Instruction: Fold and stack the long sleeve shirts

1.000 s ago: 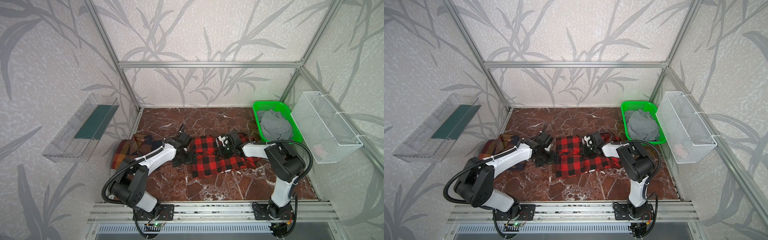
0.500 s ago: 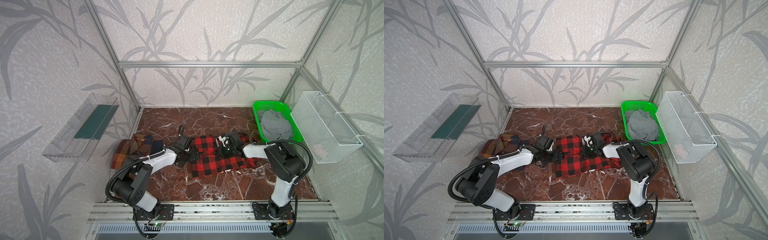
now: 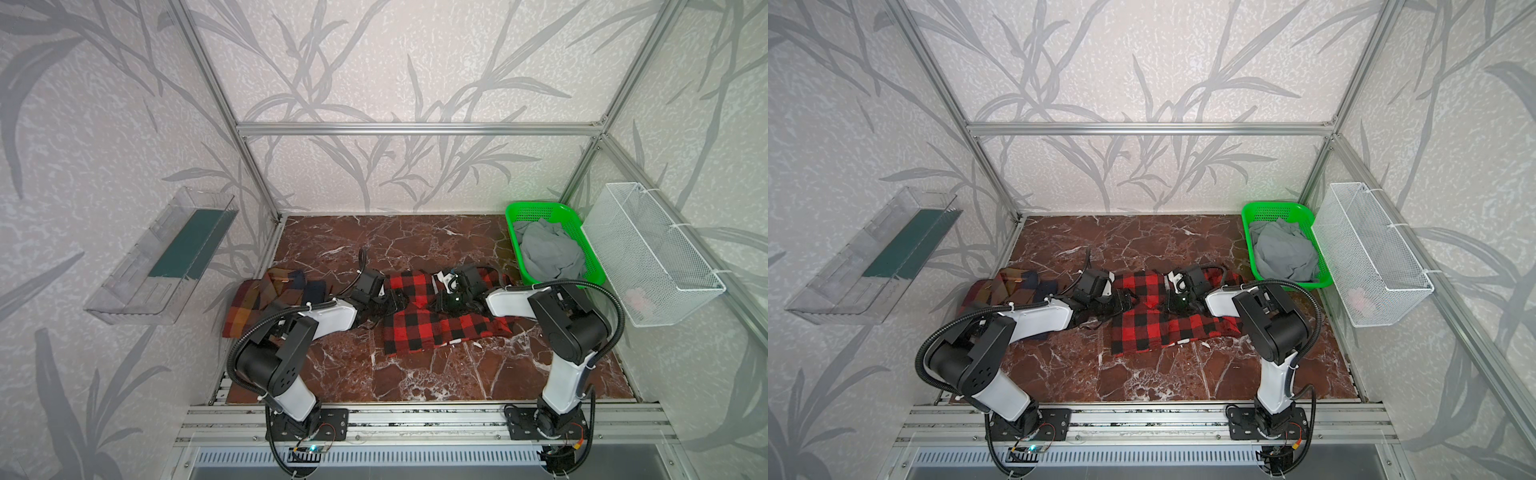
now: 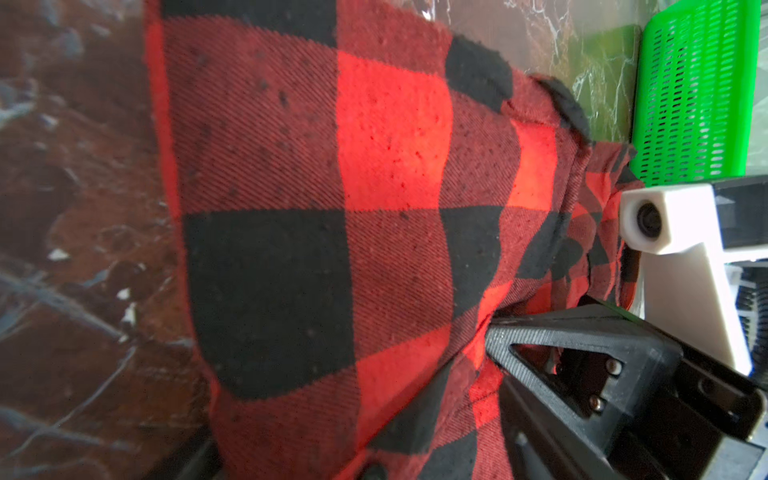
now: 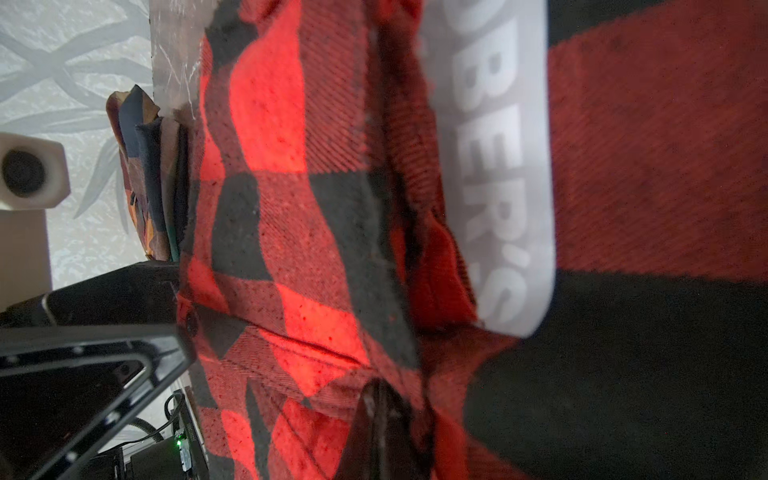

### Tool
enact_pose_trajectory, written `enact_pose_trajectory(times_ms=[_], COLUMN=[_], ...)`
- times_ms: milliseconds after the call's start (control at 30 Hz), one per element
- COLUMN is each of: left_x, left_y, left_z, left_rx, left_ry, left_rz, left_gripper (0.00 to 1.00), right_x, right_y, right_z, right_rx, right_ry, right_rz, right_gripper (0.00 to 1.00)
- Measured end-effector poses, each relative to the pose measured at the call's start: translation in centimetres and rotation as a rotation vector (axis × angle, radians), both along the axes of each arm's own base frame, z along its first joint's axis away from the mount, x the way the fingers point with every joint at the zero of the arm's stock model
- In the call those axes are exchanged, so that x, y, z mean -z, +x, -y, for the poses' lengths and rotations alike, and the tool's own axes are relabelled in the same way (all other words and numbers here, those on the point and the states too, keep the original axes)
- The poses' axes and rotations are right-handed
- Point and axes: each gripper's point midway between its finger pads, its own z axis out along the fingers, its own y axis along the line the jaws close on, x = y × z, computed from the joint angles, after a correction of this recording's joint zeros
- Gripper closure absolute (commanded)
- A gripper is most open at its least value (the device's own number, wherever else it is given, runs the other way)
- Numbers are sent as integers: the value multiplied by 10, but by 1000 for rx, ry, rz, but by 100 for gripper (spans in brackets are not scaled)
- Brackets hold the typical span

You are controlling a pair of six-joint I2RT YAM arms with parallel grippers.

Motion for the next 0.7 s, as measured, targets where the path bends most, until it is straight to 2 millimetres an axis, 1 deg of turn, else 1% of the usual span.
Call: enact_pose_trajectory(times_ms=[67, 133, 200, 267, 400, 467, 533, 700], left_x=[3, 6, 8, 10, 15, 15, 13, 10], left_y=[-1, -3, -4, -6, -11, -14, -16, -20], left_z=[0, 1, 1, 0, -4, -8, -11, -21], left_rx=[-2, -3, -4, -7, -5, -4, -1, -3], left_ry=[-7, -14, -21, -21, 7, 30, 48, 88], left_rz=[-5, -12, -19, -26, -52, -63, -65, -100], left_gripper=[37, 47, 51, 64, 77, 90, 100, 100], right_x=[0, 0, 0, 0, 0, 0, -1, -2], right_y=[0, -1, -1, -1, -2, -3, -4, -11], right_z=[-1, -1, -2, -2, -3, -5, -6, -11], right_rx=[-2, -3, -5, -6, -9, -13, -17, -33], right_ry=[0, 0, 1, 1, 2, 3, 6, 13], right_rz=[1, 1, 1, 2, 4, 6, 10, 11], right_gripper=[100, 100, 100, 100, 100, 100, 100, 100])
